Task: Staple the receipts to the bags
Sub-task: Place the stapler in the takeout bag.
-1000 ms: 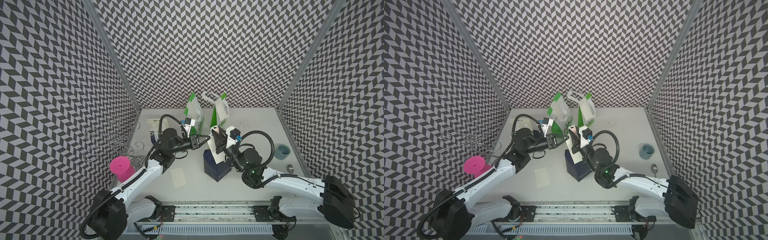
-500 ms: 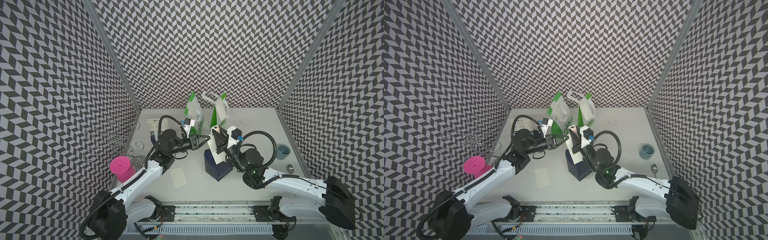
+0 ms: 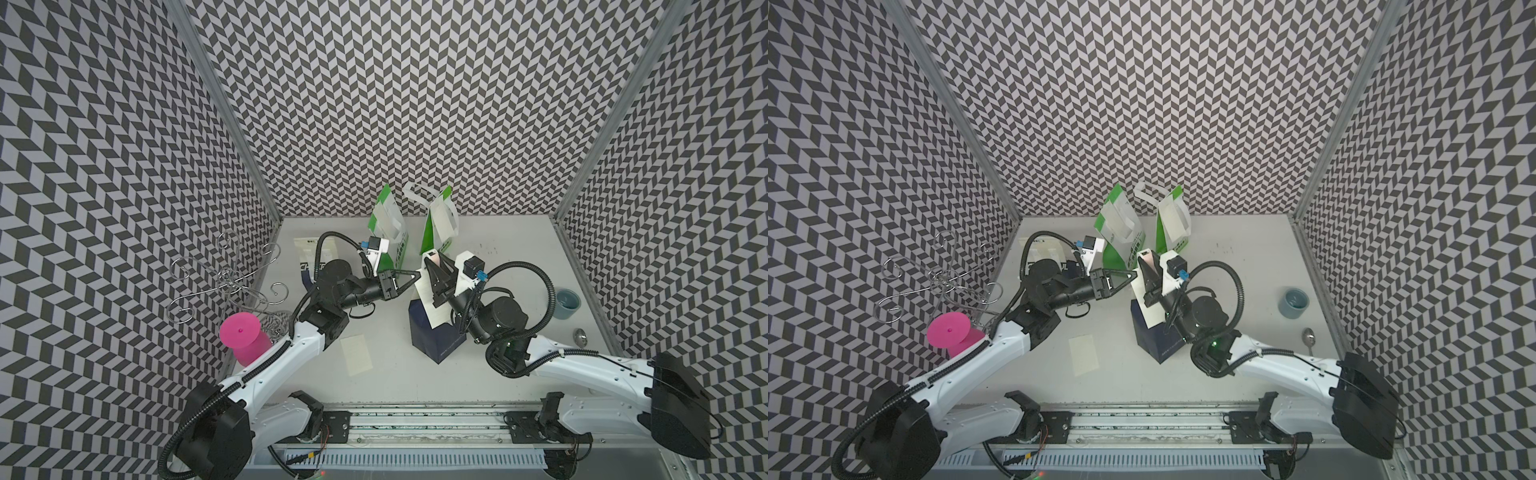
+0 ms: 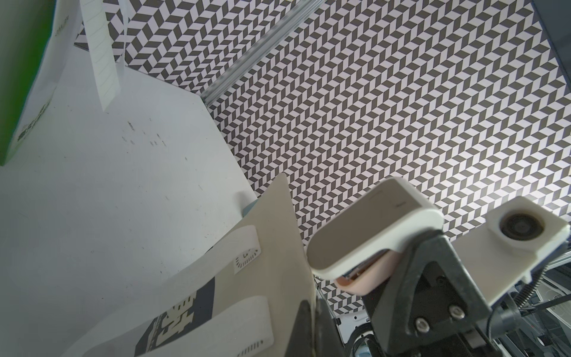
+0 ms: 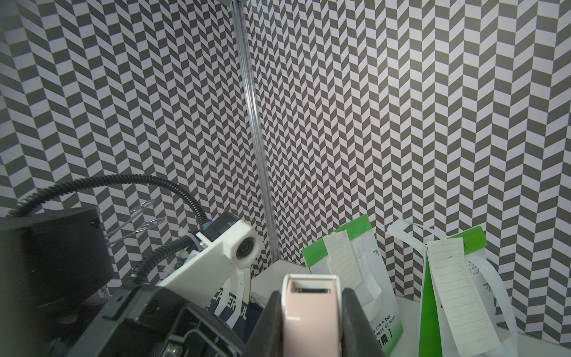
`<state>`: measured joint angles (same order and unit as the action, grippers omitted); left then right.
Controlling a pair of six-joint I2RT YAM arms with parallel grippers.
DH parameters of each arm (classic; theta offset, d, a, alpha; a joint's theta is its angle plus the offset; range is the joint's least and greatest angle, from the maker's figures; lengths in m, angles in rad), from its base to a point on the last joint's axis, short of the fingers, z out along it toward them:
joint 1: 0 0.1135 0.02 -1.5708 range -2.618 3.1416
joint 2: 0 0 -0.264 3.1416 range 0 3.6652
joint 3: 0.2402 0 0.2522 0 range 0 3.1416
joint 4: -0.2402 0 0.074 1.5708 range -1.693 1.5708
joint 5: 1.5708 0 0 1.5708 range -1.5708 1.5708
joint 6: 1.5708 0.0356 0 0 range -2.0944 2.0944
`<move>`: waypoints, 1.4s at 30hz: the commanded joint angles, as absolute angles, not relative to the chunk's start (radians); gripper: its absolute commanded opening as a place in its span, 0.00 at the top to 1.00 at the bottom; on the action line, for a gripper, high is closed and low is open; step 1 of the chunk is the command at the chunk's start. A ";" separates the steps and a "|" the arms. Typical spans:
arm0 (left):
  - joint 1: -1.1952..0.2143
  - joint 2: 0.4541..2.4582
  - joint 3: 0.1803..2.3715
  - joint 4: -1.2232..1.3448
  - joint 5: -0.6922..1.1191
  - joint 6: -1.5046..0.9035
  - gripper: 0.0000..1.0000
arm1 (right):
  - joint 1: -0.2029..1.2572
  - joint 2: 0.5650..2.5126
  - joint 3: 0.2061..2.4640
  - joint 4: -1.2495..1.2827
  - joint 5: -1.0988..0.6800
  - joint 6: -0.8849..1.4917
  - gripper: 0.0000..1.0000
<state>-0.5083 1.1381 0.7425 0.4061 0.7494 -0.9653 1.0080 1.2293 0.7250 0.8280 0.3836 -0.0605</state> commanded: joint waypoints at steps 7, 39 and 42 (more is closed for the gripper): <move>-0.508 1.109 0.727 0.467 0.758 -0.972 1.00 | 1.020 1.208 0.762 0.889 0.357 -0.068 1.00; -0.508 1.101 0.804 0.380 0.735 -0.807 1.00 | 1.019 1.250 0.839 0.614 0.358 0.078 1.00; -0.510 1.105 0.837 0.315 0.701 -0.719 1.00 | 1.018 1.246 0.878 0.514 0.357 0.112 1.00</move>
